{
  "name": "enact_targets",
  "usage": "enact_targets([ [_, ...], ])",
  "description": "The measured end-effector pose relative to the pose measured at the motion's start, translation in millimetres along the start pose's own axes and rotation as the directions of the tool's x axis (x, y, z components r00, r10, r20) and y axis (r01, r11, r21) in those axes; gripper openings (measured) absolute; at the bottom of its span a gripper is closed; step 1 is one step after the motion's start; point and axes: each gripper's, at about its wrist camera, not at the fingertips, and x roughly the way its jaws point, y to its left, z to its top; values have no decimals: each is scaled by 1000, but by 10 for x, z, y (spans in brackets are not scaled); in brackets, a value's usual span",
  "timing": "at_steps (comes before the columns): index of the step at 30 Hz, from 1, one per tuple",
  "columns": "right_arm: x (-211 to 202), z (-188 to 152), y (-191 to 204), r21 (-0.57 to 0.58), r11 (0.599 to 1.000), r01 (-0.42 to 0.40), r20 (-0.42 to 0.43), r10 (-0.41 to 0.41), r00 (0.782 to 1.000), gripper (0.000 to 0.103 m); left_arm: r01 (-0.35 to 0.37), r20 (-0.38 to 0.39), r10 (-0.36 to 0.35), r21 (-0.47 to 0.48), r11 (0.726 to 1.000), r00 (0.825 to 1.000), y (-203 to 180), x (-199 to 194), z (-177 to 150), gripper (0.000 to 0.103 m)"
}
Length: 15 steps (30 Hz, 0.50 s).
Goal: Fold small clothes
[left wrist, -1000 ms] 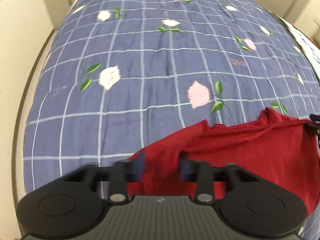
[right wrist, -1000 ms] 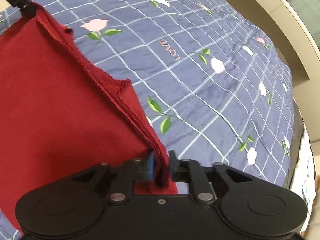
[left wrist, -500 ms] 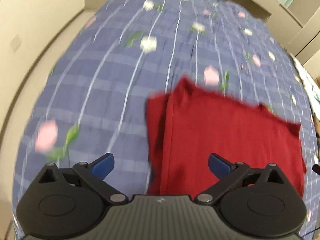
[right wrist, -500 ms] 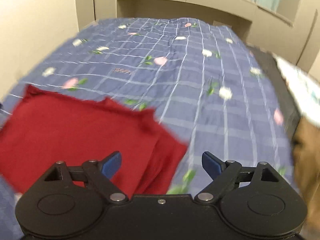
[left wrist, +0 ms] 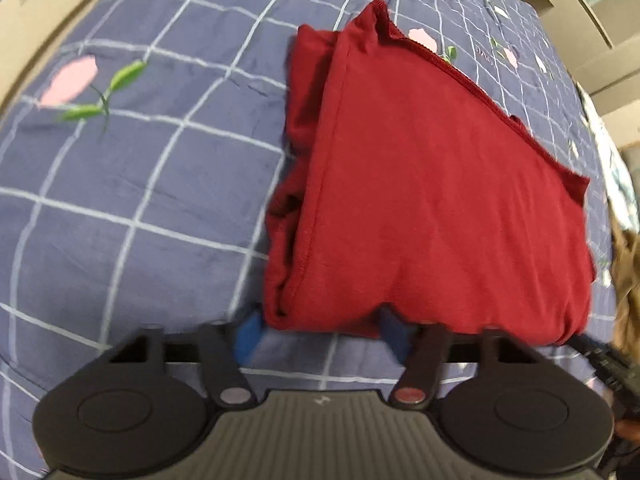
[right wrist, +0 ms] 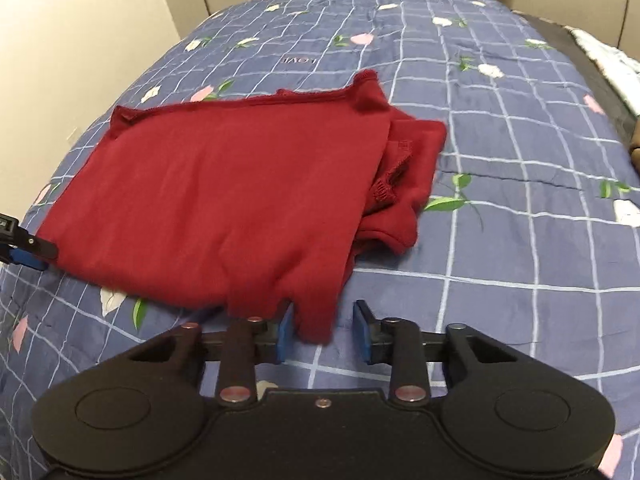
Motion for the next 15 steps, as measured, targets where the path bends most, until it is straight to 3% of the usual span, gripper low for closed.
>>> enact_targets([
  [1, 13, 3, 9, -13, 1000, -13, -7, 13, 1000, 15, 10, -8, -10, -15, 1000, 1000, 1, 16, 12, 33],
  [2, 23, 15, 25, -23, 999, -25, -20, 24, 999, 11, 10, -12, -10, -17, 1000, 1000, -19, 20, 13, 16],
  [5, -35, 126, 6, -50, 999, -7, -38, 5, 999, 6, -37, 36, 36, 38, 999, 999, -207, -129, 13, 12],
  [8, -280, 208, -32, -78, 996, 53, 1, -53, 999, 6, -38, 88, 32, 66, 997, 996, -311, -337, 18, 12],
  [11, -372, 184, -132, -69, 994, 84, -7, -85, 996, 6, -60, 71, 53, 97, 993, 996, -309, -304, -24, 12],
  [15, -76, 44, -117, -99, 990, 102, -105, -112, 988, 6, -55, 23, 54, 83, 995, 998, -208, -151, -88, 18],
])
